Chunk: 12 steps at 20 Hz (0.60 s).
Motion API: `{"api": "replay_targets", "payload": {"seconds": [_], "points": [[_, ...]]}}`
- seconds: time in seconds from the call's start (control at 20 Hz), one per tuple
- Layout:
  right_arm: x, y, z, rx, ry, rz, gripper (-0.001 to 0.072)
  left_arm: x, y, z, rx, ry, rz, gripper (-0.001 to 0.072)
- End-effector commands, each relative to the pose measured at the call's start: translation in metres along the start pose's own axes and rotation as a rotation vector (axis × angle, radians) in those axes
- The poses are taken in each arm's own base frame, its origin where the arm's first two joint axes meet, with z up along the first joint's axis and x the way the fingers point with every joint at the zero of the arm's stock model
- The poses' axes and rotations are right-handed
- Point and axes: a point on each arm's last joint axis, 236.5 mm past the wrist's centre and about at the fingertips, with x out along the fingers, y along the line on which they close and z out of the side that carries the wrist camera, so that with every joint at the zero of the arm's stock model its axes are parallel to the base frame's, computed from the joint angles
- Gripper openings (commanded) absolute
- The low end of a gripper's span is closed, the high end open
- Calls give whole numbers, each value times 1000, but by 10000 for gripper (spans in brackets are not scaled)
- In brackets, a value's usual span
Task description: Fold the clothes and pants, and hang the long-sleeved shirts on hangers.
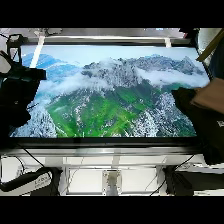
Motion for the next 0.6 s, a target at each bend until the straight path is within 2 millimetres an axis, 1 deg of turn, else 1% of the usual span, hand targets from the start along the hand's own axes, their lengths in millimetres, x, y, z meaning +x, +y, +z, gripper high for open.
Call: {"api": "replay_targets", "payload": {"seconds": [0.0, 0.05, 0.15, 0.2, 0.25, 0.3, 0.4, 0.45, 0.5, 0.55], "points": [[-14, -58, -60, 149, 95, -76, 7, 0, -5, 1, 4, -2, -11, 33], [-2, -63, -79, 184, 145, -64, 7, 0, -8, 1, 7, -2, -17, 33], [22, -72, -125, 234, 292, -58, 8, 0, -12, 1, 11, -2, -25, 33], [28, -76, -147, 259, 369, -61, 8, 0, -14, 1, 14, -3, -28, 33], [31, -81, -166, 276, 438, -78, 8, 0, -15, 1, 16, -3, -30, 33], [29, -87, -181, 288, 495, -108, 8, -1, -20, 1, 16, -3, -43, 33], [19, -99, -196, 321, 558, -180, 9, -1, -25, 1, 24, 0, -49, 33], [15, -99, -198, 342, 565, -199, 63, -1, -27, 1, 29, 0, -54, 33], [11, -98, -196, 379, 546, -217, 220, -1, -30, 1, 35, -1, -57, 33], [4, -96, -188, 429, 506, -242, 414, -1, -33, 1, 40, 0, -61, 33]]}}
